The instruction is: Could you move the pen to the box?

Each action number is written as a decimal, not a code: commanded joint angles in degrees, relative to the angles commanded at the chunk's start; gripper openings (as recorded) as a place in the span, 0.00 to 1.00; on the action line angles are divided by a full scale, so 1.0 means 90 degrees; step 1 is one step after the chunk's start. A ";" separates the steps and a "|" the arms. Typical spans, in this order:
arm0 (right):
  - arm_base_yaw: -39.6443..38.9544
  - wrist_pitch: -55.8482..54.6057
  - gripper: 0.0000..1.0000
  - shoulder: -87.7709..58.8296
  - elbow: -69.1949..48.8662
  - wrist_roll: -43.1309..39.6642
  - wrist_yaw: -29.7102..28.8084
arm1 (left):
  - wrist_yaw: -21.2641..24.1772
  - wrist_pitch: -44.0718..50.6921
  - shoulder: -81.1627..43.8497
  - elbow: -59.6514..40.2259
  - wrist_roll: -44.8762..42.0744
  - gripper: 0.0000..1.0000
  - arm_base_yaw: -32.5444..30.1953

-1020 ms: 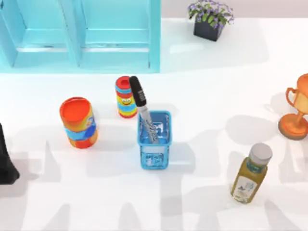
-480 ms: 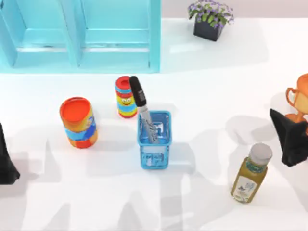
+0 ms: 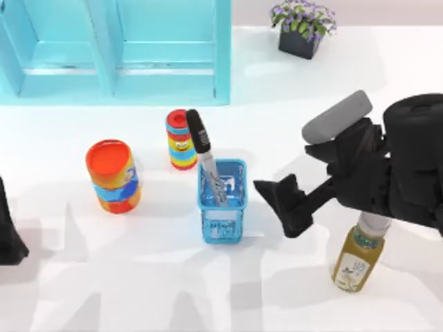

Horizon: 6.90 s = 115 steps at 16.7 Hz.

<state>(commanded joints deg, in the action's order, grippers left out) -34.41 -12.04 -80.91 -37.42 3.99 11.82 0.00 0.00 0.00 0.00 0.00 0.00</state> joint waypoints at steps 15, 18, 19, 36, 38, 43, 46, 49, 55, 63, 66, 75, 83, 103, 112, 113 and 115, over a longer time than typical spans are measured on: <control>-0.0502 -0.0550 1.00 -0.1673 -0.0970 0.0172 0.0034 | 0.0000 0.0000 0.0000 0.0000 0.0000 1.00 0.0000; -0.0630 -0.0953 1.00 -0.2724 -0.1554 0.0247 -0.0095 | 0.0000 0.0000 0.0000 0.0000 0.0000 1.00 0.0000; -0.0673 -0.1075 1.00 -0.3031 -0.1731 0.0271 -0.0132 | 0.0000 0.0000 0.0000 0.0000 0.0000 1.00 0.0000; -0.0766 -0.1324 0.25 -0.3596 -0.2104 0.0327 -0.0218 | 0.0000 0.0000 0.0000 0.0000 0.0000 1.00 0.0000; -0.0766 -0.1324 0.10 -0.3596 -0.2104 0.0327 -0.0218 | 0.0000 0.0000 0.0000 0.0000 0.0000 1.00 0.0000; -0.0766 -0.1324 0.00 -0.3596 -0.2104 0.0327 -0.0218 | 0.0000 0.0000 0.0000 0.0000 0.0000 1.00 0.0000; -0.0766 -0.1324 0.00 -0.3596 -0.2104 0.0327 -0.0218 | 0.0000 0.0000 0.0000 0.0000 0.0000 1.00 0.0000; -0.0762 -0.1308 0.00 -0.3557 -0.2125 0.0343 -0.0188 | 0.0000 0.0000 0.0000 0.0000 0.0000 1.00 0.0000; 0.0063 0.0128 0.00 -0.2417 -0.2257 -0.0186 0.0555 | 0.0000 0.0000 0.0000 0.0000 0.0000 1.00 0.0000; 0.1636 0.2935 0.00 -0.0187 -0.2498 -0.1134 0.1837 | 0.0000 0.0000 0.0000 0.0000 0.0000 1.00 0.0000; 0.1712 0.3028 0.00 -0.0104 -0.2505 -0.1182 0.1899 | 0.0000 0.0000 0.0000 0.0000 0.0000 1.00 0.0000; 0.2467 0.3354 0.00 -0.0164 -0.3400 -0.1790 0.2022 | 0.0000 0.0000 0.0000 0.0000 0.0000 1.00 0.0000; 0.4898 0.5850 0.00 -0.0120 -0.5001 -0.3541 0.1484 | 0.0000 0.0000 0.0000 0.0000 0.0000 1.00 0.0000; 0.6548 0.7824 0.00 -0.0026 -0.4272 -0.4540 0.0286 | 0.0000 0.0000 0.0000 0.0000 0.0000 1.00 0.0000; 0.6464 0.7131 0.08 -0.0044 -0.3583 -0.4456 0.0246 | 0.0000 0.0000 0.0000 0.0000 0.0000 1.00 0.0000; 0.6464 0.7131 0.15 -0.0044 -0.3583 -0.4456 0.0246 | 0.0000 0.0000 0.0000 0.0000 0.0000 1.00 0.0000; 0.6464 0.7131 0.30 -0.0044 -0.3583 -0.4456 0.0246 | 0.0000 0.0000 0.0000 0.0000 0.0000 1.00 0.0000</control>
<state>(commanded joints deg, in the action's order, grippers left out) 23.77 52.14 -81.31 -69.67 -36.11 14.04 0.00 0.00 0.00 0.00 0.00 0.00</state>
